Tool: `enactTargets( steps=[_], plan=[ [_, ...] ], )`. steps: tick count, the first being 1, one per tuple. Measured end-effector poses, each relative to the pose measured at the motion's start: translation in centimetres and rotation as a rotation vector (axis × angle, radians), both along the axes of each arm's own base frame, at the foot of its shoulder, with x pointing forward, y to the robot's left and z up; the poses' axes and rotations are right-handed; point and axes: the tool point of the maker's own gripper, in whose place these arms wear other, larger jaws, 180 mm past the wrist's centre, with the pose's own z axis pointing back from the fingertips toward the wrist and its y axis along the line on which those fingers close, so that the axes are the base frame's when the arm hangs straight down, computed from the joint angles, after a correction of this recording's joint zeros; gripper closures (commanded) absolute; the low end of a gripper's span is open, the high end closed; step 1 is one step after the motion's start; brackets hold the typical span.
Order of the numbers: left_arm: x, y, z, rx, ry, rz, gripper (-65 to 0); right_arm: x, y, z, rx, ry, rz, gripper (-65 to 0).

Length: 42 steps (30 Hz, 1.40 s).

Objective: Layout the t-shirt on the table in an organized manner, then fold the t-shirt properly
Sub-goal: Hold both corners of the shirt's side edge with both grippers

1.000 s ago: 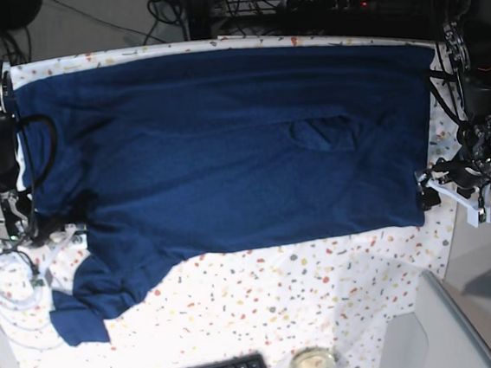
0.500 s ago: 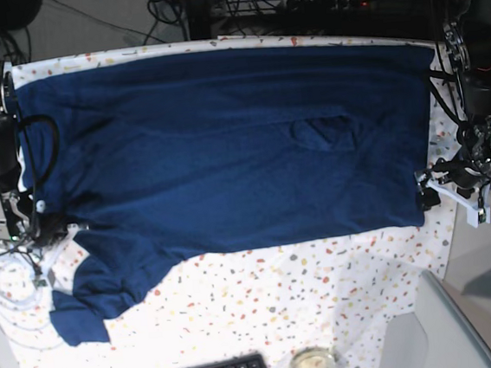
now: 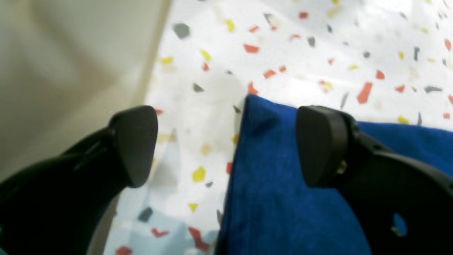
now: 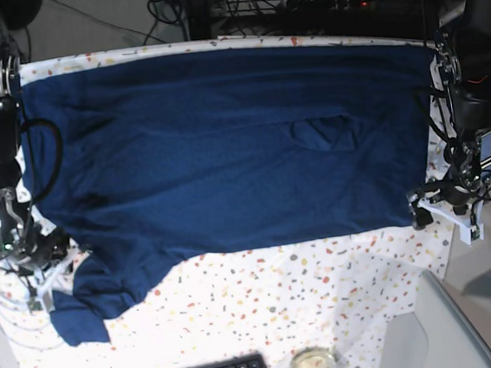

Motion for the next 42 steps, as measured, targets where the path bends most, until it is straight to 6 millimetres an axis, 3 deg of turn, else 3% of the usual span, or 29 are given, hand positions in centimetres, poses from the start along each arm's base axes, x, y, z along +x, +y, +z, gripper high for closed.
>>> enactTargets(
  steps=[2, 4, 8, 14, 19, 21, 26, 28, 34, 38, 42],
  plan=[
    [-0.3, 0.0, -0.3, -0.002, 0.010, 0.001, -57.8, 0.1, 0.6, 0.1, -0.013, 0.000, 0.027, -41.4],
    [-0.4, 0.2, -0.3, 0.002, 0.012, 0.004, -57.8, -0.2, 1.8, -0.8, -0.027, 0.034, 0.071, -47.6],
    [0.0, 0.6, 0.3, 0.009, -0.002, 0.009, -57.8, -1.1, 3.6, -3.3, -0.017, 0.119, 0.112, -46.5],
    [-0.2, 0.7, 0.1, 0.010, 0.005, 0.009, -57.8, -1.3, 1.9, -5.1, -0.023, 0.143, 0.077, -46.4],
    [-0.4, 1.2, 0.3, 0.017, 0.005, 0.013, -57.8, -1.3, 1.9, -5.3, -0.018, 0.141, 0.071, -37.4],
    [-0.4, 1.4, 0.3, 0.020, 0.005, 0.014, -57.8, -1.2, 1.9, -5.3, -0.017, 0.138, 0.072, -30.8],
    [-0.3, 1.2, 0.3, 0.017, 0.005, 0.013, -57.8, -1.4, 1.9, -5.4, -0.018, 0.142, 0.072, -6.2],
    [-0.3, 1.0, 0.2, 0.014, 0.005, 0.011, -57.8, -1.3, 2.0, -5.4, -0.017, 0.141, 0.072, -1.2],
    [0.3, -0.2, 0.1, -0.001, -0.001, 0.003, -57.8, -1.4, 2.0, -5.4, -0.017, 0.141, 0.073, -0.3],
    [2.2, -2.6, 0.6, 0.065, 0.015, -0.107, -57.9, -1.9, 2.9, -5.0, -0.013, 0.143, 0.129, -0.2],
    [3.3, -5.6, 0.4, 0.077, 0.006, -0.175, -57.9, -2.3, 4.8, -3.1, -0.027, 0.109, 0.201, -0.2]
  ],
)
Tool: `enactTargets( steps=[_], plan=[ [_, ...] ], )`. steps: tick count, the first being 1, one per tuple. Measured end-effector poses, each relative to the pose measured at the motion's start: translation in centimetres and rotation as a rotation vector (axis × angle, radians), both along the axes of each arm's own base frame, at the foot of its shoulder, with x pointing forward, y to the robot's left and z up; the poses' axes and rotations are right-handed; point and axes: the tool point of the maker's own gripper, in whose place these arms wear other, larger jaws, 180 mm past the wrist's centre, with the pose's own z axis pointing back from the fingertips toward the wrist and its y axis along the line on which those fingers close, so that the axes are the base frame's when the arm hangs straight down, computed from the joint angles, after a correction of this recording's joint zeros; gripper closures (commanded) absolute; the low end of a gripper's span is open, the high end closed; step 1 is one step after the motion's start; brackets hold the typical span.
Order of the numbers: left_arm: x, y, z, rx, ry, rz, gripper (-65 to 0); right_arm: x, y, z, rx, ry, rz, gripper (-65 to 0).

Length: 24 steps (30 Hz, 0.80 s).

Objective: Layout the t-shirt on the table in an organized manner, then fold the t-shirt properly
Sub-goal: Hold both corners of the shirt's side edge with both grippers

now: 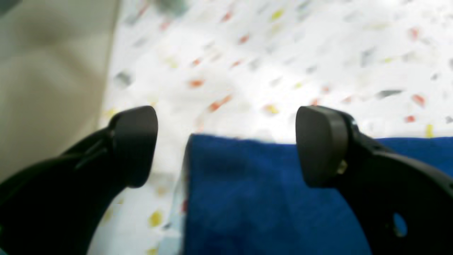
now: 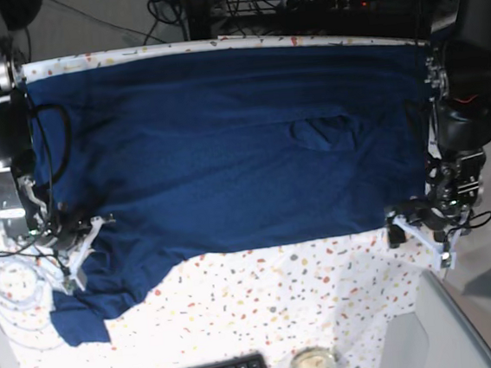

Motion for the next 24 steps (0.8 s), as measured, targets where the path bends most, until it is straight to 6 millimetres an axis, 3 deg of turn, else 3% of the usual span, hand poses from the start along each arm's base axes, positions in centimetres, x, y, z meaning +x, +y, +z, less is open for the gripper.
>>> enactTargets(
  steps=[2, 6, 9, 14, 21, 24],
  plan=[
    [-0.4, -0.6, -0.6, -0.030, 0.015, -0.001, -57.9, 0.2, 0.6, 1.4, -0.009, -0.025, 0.027, -0.2],
    [-0.5, 1.0, -0.2, -0.014, 0.009, 0.049, -57.9, 0.6, 1.3, 3.3, -0.018, -0.070, 0.053, -0.2],
    [-0.4, 2.4, 0.2, 0.031, -0.002, 0.105, -57.9, 0.1, 1.5, 3.1, -0.021, -0.053, 0.058, -0.2],
    [-0.9, 2.3, -0.4, 0.035, 0.012, 0.097, -57.9, 0.0, 1.5, 3.4, -0.025, -0.057, 0.062, -0.2],
    [-3.3, 2.5, -3.1, 0.020, 0.091, 0.122, -57.8, 0.4, 1.7, 4.0, -0.023, -0.078, 0.068, -0.2],
    [-3.6, 2.7, -3.3, 0.008, 0.074, 0.134, -57.8, 0.2, 1.5, 3.9, -0.027, -0.074, 0.066, -0.2]
  ],
)
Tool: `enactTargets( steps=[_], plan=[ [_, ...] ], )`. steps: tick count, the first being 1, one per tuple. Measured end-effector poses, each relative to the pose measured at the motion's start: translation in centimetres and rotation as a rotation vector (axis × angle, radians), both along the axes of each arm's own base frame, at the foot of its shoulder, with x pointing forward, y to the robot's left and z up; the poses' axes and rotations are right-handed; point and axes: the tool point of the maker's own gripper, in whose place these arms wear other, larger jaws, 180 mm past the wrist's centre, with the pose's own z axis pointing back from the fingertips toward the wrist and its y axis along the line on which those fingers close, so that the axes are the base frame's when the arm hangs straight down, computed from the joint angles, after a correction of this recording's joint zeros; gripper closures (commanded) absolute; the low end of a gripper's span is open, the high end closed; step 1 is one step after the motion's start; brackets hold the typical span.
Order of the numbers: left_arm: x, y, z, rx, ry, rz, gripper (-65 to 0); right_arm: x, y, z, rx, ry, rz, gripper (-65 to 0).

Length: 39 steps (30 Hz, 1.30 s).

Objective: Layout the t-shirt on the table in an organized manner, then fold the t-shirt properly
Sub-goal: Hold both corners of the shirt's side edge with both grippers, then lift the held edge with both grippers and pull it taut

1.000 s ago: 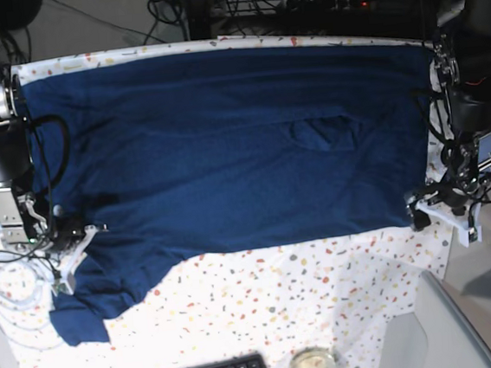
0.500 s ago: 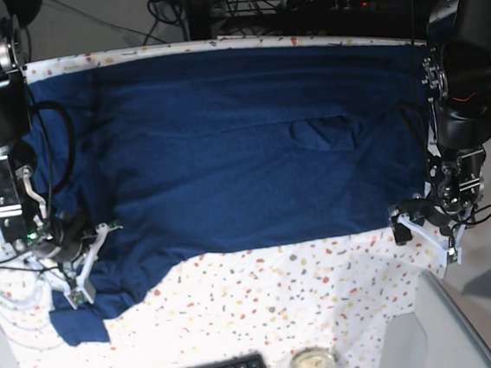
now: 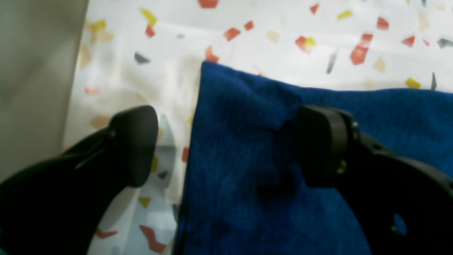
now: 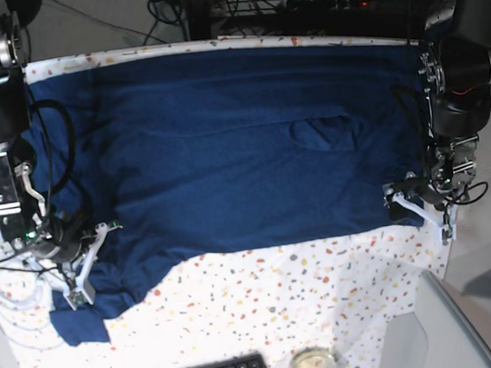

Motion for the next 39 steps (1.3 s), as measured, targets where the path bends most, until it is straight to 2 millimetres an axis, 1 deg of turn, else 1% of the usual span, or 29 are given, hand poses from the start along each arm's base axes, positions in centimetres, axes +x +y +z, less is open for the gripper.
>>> enactTargets(
  steps=[3, 5, 6, 8, 14, 17, 22, 26, 28, 32, 36, 39],
  plan=[
    [0.0, 0.0, 0.0, 0.006, -0.003, -0.005, -57.4, -0.2, 0.1, -0.2, 0.001, 0.005, 0.001, -0.2],
    [0.0, 0.0, 0.0, 0.006, -0.008, -0.005, -53.6, -0.4, 0.0, -0.4, 0.000, 0.010, 0.001, -0.2],
    [0.0, -0.1, 0.0, 0.005, -0.008, -0.007, -49.5, -0.4, 0.0, -0.4, 0.000, 0.010, 0.001, -0.2],
    [0.1, -0.3, 0.0, 0.000, -0.009, -0.006, -38.7, -0.4, 0.1, -0.4, 0.002, 0.009, 0.001, -0.2],
    [0.2, -0.7, -0.1, -0.006, -0.011, -0.009, -0.7, -0.5, -0.2, -0.4, -0.003, 0.009, 0.000, -0.2],
    [0.3, -0.8, 0.0, -0.004, -0.013, -0.012, 0.0, -0.5, -0.1, -0.4, -0.003, 0.010, 0.000, -0.2],
    [0.7, -1.0, 1.2, 0.027, -0.057, -0.046, 0.0, -0.5, -0.2, -0.4, -0.004, 0.010, 0.000, -0.2],
    [-1.2, -1.3, 0.4, 0.042, 0.029, -0.068, 0.0, -0.4, -0.1, -0.3, -0.002, 0.007, 0.000, -0.2],
    [-2.0, -1.5, 0.6, 0.061, 0.034, -0.088, 0.0, -0.4, -0.1, -0.3, -0.003, 0.006, 0.000, -0.2],
    [-3.3, -1.1, 1.3, 0.115, 0.043, -0.066, 0.0, -0.4, -0.1, -0.3, -0.001, 0.009, 0.000, -0.2],
    [-4.3, -1.9, 1.9, 0.129, 0.049, -0.093, 0.0, -0.4, -0.1, -0.3, -0.002, 0.006, 0.000, -0.2],
    [-4.8, -2.1, 1.8, 0.131, 0.053, -0.101, 0.0, -0.8, 0.2, 0.2, -0.007, -0.016, 0.014, -0.2]
  ],
)
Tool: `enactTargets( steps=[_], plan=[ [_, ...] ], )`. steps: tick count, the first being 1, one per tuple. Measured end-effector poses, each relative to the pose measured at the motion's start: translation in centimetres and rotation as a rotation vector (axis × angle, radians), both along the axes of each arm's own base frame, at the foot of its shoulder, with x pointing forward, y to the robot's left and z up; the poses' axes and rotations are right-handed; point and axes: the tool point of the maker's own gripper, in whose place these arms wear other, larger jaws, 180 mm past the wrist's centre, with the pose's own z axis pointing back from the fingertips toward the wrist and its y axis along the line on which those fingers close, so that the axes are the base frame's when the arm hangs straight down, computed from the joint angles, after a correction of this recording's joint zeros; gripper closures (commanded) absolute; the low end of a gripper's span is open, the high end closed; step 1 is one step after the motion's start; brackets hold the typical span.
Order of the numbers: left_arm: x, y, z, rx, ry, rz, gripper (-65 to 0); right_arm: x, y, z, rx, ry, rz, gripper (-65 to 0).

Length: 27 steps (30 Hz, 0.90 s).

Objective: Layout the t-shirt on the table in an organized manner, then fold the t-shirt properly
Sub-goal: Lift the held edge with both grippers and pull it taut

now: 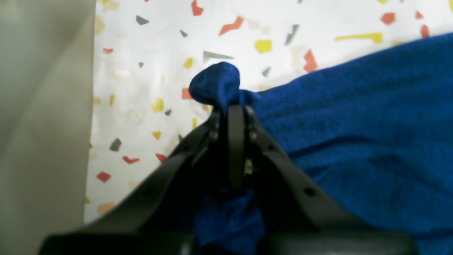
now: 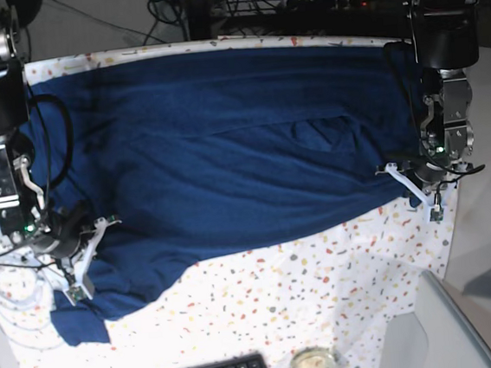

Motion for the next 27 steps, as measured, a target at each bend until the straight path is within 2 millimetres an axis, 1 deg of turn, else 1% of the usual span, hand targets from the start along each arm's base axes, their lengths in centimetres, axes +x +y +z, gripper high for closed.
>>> enactTargets(
  steps=[3, 8, 12, 14, 15, 18, 21, 23, 26, 27],
  plan=[
    [-0.4, 0.1, -0.3, 0.004, 0.014, 0.001, 0.0, -0.7, 0.6, 0.3, 0.004, -0.014, 0.015, -0.2],
    [-0.4, 0.0, -0.3, 0.003, 0.014, 0.000, 0.0, -0.7, 0.5, 0.3, 0.002, -0.012, 0.014, -0.2],
    [-1.3, 0.2, -1.0, 0.004, 0.075, 0.013, 0.0, -1.1, 0.4, 0.1, -0.004, 0.007, 0.013, -0.2],
    [-1.3, 0.2, -1.1, 0.003, 0.080, 0.015, 0.0, -1.0, 0.4, 0.1, -0.003, 0.007, 0.014, -0.2],
    [-1.4, 0.3, -1.1, 0.004, 0.083, 0.016, -3.5, -1.0, 0.4, 0.1, -0.004, 0.005, 0.014, -0.2],
    [-1.3, 0.3, -1.0, 0.007, 0.082, 0.014, -20.4, -1.0, 0.4, 0.1, -0.004, 0.006, 0.014, -0.2],
    [-1.5, 0.6, -1.0, 0.012, 0.085, 0.017, -34.1, -1.0, 0.4, 0.1, -0.004, 0.006, 0.014, -0.2],
    [-1.7, 1.6, -0.7, 0.000, 0.079, 0.055, -38.7, -1.1, 0.4, 0.1, -0.004, 0.006, 0.014, -0.2],
    [-2.5, 4.2, 0.0, -0.015, 0.085, 0.154, -42.5, -1.3, 0.4, -0.1, -0.004, 0.013, 0.014, -0.2],
    [-2.6, 5.0, 0.6, -0.006, 0.072, 0.175, -43.8, -1.4, 0.4, -0.2, -0.007, 0.015, 0.015, -0.2]
  ],
)
